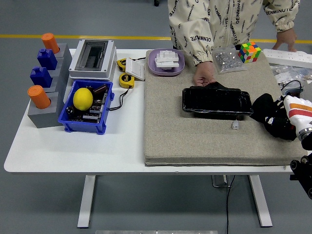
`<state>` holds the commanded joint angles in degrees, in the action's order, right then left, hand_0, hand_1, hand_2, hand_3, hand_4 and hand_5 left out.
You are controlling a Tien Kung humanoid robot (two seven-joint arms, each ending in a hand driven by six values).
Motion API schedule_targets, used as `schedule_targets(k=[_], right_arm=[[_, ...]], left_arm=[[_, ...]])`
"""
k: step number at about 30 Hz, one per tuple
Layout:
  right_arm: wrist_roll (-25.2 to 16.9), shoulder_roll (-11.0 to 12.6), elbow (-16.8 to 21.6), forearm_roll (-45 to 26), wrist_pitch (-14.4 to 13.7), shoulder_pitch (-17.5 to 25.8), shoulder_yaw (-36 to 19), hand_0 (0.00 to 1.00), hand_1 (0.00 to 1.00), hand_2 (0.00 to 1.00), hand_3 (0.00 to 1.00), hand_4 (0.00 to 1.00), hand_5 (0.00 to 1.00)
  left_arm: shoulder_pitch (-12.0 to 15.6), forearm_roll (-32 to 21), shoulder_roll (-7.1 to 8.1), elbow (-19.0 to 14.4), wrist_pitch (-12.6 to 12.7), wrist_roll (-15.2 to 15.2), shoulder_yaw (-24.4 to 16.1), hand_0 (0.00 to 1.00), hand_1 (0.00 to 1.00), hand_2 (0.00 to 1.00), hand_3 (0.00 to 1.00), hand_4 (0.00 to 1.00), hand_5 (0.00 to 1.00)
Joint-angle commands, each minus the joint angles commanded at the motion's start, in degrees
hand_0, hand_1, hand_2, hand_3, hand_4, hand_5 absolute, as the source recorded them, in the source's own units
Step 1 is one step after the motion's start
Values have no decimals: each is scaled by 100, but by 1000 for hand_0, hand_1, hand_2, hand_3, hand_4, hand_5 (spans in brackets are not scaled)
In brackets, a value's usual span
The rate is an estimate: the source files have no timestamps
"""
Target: Pick the rag up,wipe the panel,place it on the desk
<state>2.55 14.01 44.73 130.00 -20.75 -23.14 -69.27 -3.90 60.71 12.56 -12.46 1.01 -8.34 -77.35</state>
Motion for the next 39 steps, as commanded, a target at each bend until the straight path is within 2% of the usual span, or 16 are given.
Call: schedule_targets(k=[11, 12, 17, 18, 23, 24, 29, 30, 39], right_arm=[[-18, -47, -180, 0, -187, 18, 58, 486, 565, 597, 542, 971, 398], [-11, -48, -190, 0, -215, 14, 63, 446, 527, 540, 506, 928, 374], [9, -57, -240, 0, -353, 14, 70, 446, 527, 540, 506, 928, 374], [11, -57, -245, 0, -378, 16, 71, 382, 467, 499, 487, 863, 315], [34, -57, -264, 0, -495, 28, 75, 382, 467, 499, 487, 863, 315], [45, -56, -263, 0, -518, 31, 75, 328, 433, 470, 469, 871, 144], [88, -50, -255, 0, -634, 47, 71, 328, 433, 470, 469, 871, 144], [102, -46, -249, 0, -645, 52, 67, 314, 417, 456, 463, 950, 73], [153, 29, -147, 0, -620, 39, 1, 309, 410, 446, 452, 958, 61]], left_arm=[[11, -3, -3, -3, -2, -1, 2, 606, 642, 660, 561, 628, 446], [12, -3, -2, -2, -1, -1, 2, 605, 642, 659, 561, 627, 446], [11, -4, 10, -5, -1, -1, 11, 605, 642, 659, 561, 627, 446], [12, -4, 11, -5, -2, -1, 11, 605, 642, 660, 560, 627, 445], [25, -2, 17, -3, -2, -2, 10, 605, 642, 660, 560, 627, 445], [28, -2, 18, -3, -3, -2, 10, 605, 642, 660, 561, 627, 446], [31, 1, 21, -5, -4, -1, 14, 605, 642, 660, 561, 627, 446], [31, 0, 22, -5, -4, -1, 16, 605, 642, 658, 560, 628, 446], [27, 17, 22, -5, -6, 0, -1, 605, 642, 660, 560, 628, 446]])
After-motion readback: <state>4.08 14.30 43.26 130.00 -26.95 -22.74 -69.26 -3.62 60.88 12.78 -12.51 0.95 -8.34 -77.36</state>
